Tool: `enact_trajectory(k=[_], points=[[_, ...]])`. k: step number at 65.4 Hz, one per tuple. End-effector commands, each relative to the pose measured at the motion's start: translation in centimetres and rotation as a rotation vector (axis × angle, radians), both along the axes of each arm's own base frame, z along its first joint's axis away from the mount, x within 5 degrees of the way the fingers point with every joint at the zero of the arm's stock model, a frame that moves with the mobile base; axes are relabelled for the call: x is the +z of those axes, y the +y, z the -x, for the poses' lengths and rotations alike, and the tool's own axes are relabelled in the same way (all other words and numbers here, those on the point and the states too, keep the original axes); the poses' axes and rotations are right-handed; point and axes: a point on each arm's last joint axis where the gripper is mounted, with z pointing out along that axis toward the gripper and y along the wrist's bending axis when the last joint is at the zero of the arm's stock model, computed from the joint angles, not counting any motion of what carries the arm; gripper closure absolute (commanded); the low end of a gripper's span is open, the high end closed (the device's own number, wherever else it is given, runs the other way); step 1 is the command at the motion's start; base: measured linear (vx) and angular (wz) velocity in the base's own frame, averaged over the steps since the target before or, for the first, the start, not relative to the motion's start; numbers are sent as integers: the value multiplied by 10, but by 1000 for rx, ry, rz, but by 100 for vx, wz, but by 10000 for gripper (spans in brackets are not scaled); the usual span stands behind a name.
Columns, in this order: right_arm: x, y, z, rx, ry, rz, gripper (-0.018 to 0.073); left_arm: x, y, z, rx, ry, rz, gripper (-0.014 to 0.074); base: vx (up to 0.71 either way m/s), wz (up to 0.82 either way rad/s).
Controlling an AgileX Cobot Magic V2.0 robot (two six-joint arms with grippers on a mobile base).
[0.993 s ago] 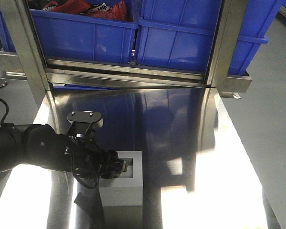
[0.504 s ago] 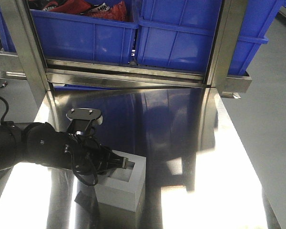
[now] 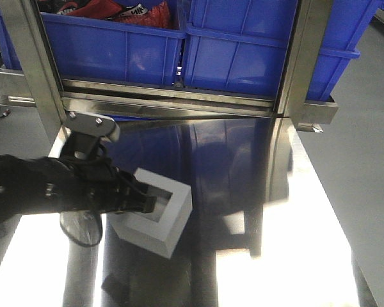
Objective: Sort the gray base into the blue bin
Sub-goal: 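Lift the gray block with the left gripper toward the robot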
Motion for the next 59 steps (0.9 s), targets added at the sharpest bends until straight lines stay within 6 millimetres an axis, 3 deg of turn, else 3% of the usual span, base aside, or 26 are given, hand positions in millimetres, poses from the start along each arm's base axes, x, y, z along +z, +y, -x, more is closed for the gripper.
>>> enact_trajectory(k=[1,8,21,38,59], points=[[3,0,0,0,-72,11,568,43,8,11,7,-202,77,602,0,0],[3,0,0,0,-72,11,568,55,23,31,17,-300,107,602,0,0],[3,0,0,0,-72,11,568,60,54,75,58,-468,197,602,0,0],[3,0,0,0,-72,11,568,48,88,129,72,-588,271,602,0,0],[3,0,0,0,-72,11,568,26,111,167,68,-708,308,602,0,0]])
